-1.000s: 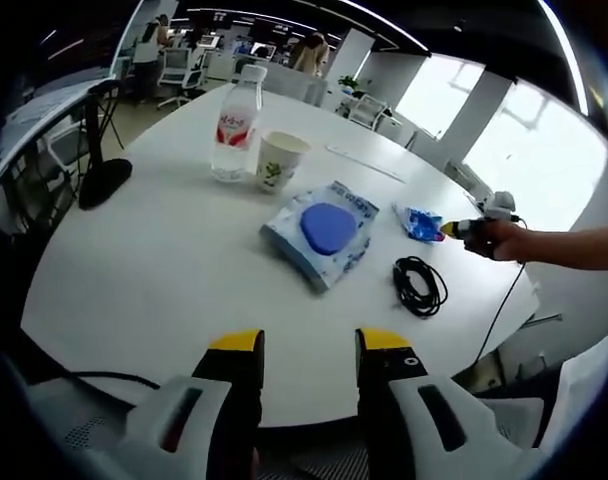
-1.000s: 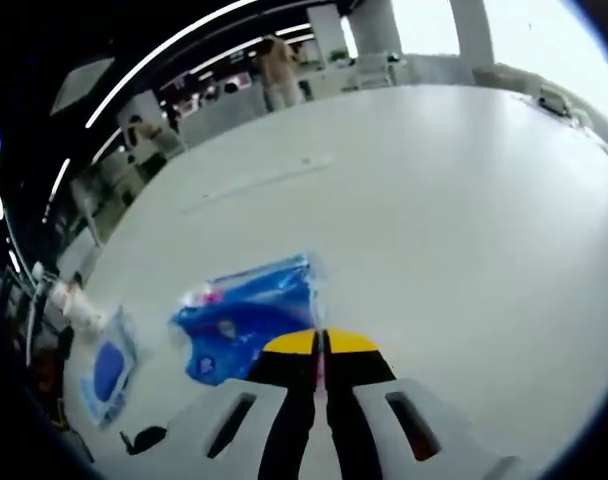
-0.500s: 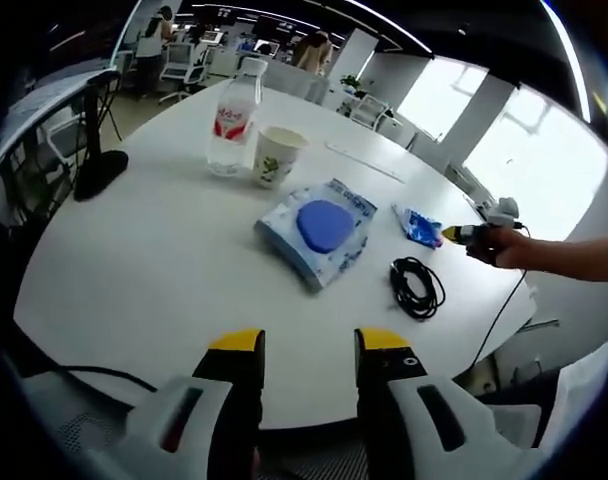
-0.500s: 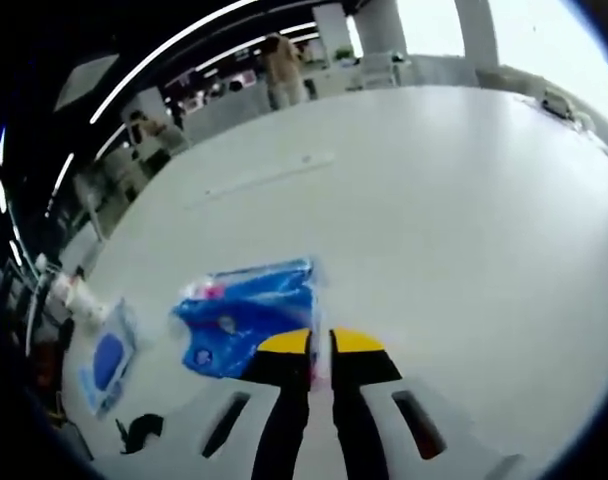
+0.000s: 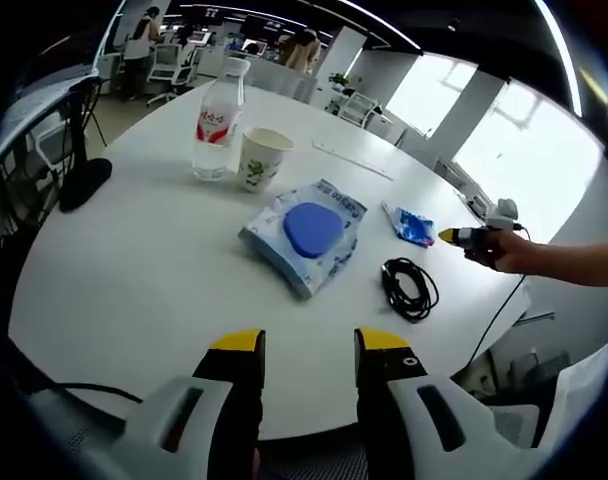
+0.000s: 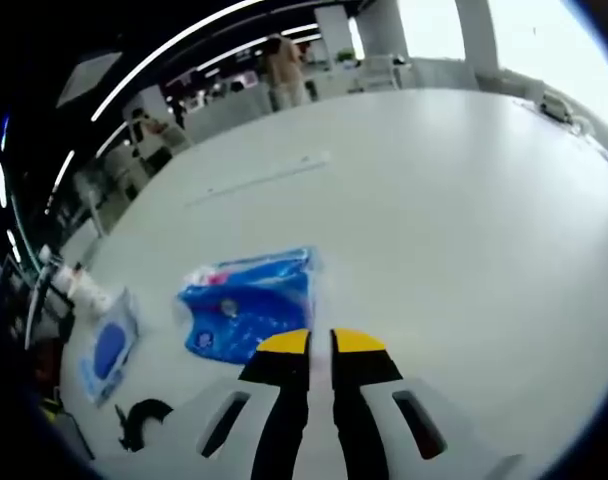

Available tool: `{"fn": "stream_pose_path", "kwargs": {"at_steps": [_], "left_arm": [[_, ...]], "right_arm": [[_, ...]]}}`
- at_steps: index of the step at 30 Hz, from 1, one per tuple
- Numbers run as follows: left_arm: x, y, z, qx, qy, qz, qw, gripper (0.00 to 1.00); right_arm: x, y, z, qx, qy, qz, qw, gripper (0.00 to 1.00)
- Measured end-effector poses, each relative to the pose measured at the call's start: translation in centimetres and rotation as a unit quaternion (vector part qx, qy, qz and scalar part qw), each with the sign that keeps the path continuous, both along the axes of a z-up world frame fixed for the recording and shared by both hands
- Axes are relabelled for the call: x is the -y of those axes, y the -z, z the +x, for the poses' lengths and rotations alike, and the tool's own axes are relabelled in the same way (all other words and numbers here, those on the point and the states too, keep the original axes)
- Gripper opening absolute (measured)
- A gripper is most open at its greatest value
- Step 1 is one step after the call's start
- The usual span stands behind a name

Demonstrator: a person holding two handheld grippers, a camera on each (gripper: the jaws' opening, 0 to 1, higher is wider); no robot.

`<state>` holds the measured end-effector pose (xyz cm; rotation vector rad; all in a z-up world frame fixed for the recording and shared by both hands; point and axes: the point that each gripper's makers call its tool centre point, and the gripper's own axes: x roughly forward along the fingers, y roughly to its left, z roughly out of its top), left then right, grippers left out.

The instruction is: Arrange the tabletop items into an orderly group along one side of the table until the central work area is clear of visible clutter.

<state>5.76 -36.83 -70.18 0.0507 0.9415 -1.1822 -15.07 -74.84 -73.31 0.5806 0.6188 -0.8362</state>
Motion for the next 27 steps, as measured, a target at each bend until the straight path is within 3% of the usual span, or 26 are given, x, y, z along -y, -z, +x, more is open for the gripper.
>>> {"fn": "stream_pose_path", "kwargs": {"at_steps": [10, 19, 27], "left_arm": [[0.2, 0.6, 0.5, -0.01, 0.006, 0.0, 0.9999, 0.33], [0.8, 1.5, 1.3, -0.021, 0.003, -0.002, 0.9998, 0.33], [1.8, 2.3, 1.4, -0.035, -0.004, -0.004, 0.9994, 0.32]], "right_arm": [[-2.8, 0.5, 0.0, -0.02, -0.026, -0.009, 0.9994, 0.04], [-6.6, 0.6, 0.4, -0.032, -0.072, -0.016, 0.9967, 0.04], [-9.6, 0.9, 2.6, -0.035, -0.129, -0.014, 0.9909, 0.05]]}}
